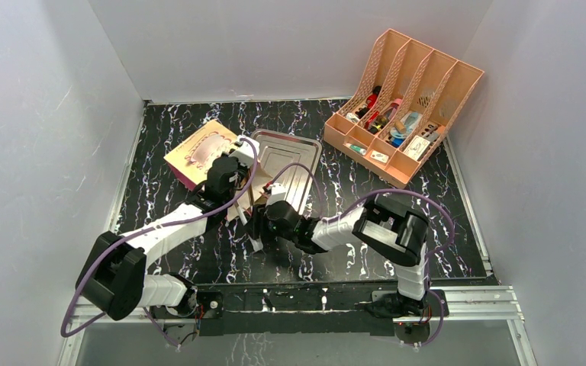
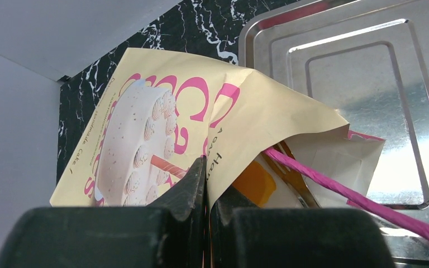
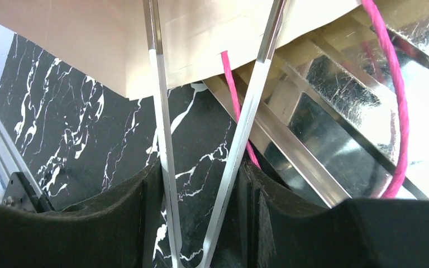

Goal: Take the fake bread out of the paper bag

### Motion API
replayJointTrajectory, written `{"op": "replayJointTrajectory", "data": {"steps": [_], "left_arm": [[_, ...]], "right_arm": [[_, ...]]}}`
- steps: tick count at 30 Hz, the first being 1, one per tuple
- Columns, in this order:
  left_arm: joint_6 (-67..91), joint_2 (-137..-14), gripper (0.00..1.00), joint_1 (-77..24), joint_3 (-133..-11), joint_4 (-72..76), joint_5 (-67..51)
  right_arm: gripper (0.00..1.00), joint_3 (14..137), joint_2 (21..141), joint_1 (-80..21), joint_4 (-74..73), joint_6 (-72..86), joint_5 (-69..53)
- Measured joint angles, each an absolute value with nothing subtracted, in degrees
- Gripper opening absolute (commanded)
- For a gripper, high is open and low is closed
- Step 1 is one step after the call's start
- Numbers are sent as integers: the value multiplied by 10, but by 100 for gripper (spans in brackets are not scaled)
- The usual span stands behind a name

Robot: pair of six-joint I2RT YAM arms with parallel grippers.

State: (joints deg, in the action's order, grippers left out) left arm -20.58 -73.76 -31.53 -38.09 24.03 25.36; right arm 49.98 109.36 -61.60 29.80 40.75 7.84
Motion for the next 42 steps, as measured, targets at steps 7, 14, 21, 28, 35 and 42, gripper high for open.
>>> {"op": "replayJointTrajectory", "data": {"steps": [7, 14, 21, 28, 35, 42], "left_arm": [[-206, -738, 0, -321, -377, 240, 266], [-206, -738, 0, -324, -376, 252, 281], [-199, -738, 0, -327, -375, 256, 285], [-195, -738, 0, -327, -374, 250, 287], [-193, -738, 0, -327, -374, 250, 287], [-193, -738, 0, -327, -374, 250, 287]], "right_arm": [[13, 512, 1098, -625, 284, 408, 107], [5, 485, 1076, -626, 286, 405, 119], [38, 454, 1059, -626, 306, 394, 121], [56, 500, 1112, -627, 340, 393, 120], [52, 530, 1137, -627, 344, 390, 121], [11, 534, 1135, -630, 321, 387, 136]]}}
